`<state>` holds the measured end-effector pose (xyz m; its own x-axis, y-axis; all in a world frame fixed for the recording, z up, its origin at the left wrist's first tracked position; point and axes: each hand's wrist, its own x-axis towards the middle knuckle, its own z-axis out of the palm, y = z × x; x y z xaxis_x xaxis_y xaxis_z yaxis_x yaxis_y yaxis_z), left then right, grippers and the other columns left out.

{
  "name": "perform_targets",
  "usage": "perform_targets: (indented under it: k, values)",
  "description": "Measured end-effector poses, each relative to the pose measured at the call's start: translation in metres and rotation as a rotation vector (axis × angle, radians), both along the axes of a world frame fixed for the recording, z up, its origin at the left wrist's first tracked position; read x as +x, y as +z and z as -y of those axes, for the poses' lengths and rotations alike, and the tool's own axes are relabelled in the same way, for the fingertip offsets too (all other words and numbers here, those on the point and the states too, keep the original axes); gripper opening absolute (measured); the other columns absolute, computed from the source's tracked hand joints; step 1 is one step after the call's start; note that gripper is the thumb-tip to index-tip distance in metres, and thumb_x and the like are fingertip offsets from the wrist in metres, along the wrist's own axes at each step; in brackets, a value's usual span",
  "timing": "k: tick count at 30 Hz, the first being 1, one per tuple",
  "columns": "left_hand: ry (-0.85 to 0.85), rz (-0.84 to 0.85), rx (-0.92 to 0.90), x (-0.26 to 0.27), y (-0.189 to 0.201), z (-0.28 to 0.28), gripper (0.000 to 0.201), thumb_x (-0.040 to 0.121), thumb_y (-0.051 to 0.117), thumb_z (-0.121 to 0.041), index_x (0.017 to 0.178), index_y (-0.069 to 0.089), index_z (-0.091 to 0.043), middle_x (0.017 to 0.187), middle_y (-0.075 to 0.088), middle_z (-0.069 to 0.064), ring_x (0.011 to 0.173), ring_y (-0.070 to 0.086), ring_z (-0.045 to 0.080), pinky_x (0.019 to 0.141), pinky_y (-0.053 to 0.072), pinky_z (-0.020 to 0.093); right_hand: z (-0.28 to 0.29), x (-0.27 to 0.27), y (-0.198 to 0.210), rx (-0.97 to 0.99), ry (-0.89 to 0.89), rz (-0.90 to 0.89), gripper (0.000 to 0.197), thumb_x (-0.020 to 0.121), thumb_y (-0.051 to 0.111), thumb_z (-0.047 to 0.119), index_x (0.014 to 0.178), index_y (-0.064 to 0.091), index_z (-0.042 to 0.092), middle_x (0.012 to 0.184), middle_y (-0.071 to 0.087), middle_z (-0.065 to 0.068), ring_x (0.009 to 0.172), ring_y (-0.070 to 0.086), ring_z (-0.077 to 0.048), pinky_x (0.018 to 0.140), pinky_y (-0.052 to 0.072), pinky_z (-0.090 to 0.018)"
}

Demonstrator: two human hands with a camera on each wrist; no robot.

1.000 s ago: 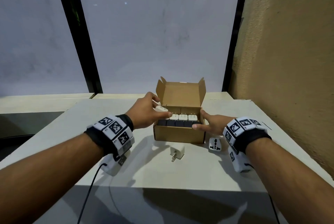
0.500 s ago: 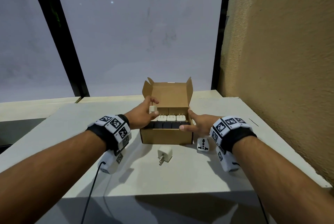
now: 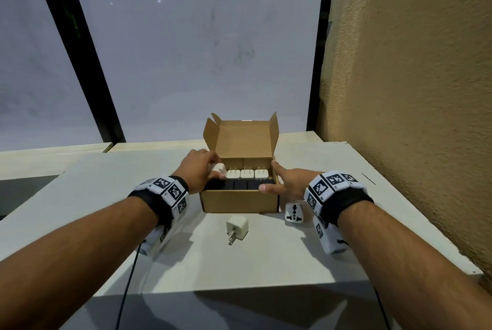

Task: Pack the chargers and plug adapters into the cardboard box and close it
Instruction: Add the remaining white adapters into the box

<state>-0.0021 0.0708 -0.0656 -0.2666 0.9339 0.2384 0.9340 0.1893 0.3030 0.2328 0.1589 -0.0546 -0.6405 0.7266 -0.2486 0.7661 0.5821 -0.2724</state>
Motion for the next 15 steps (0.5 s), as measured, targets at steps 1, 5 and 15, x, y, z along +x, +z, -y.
perform_targets:
  k: [1,5,15]
  values:
    - [0.005,-0.004,0.013,-0.0003,-0.0002,0.0000,0.040,0.078,0.075,-0.040,0.108,0.065,-0.015,0.108,0.064,0.006,0.102,0.053,0.024,0.084,0.043,0.033,-0.0003,0.0001,-0.0002,-0.004,-0.001,-0.001,0.091,0.085,0.040,0.069,0.153,0.003,0.020,0.132,0.054,-0.024,0.123,0.050,-0.035,0.104,0.035,-0.043]
    - [-0.030,0.029,0.068,0.0010,0.0000,0.0004,0.032,0.088,0.066,-0.029,0.119,0.062,-0.020,0.110,0.057,0.008,0.097,0.048,0.019,0.083,0.037,0.026,-0.0001,-0.0004,-0.0001,-0.005,-0.001,0.000,0.092,0.086,0.039,0.069,0.153,0.001,0.019,0.136,0.051,-0.024,0.125,0.048,-0.035,0.105,0.034,-0.043]
    - [-0.057,0.213,0.106,0.0042,0.0042,0.0014,0.029,0.082,0.074,-0.014,0.107,0.061,-0.017,0.108,0.060,0.005,0.088,0.057,0.018,0.084,0.049,0.031,0.0016,0.0010,-0.0002,-0.015,-0.006,-0.001,0.093,0.085,0.038,0.070,0.153,-0.002,0.020,0.136,0.052,-0.021,0.123,0.051,-0.033,0.103,0.036,-0.041]
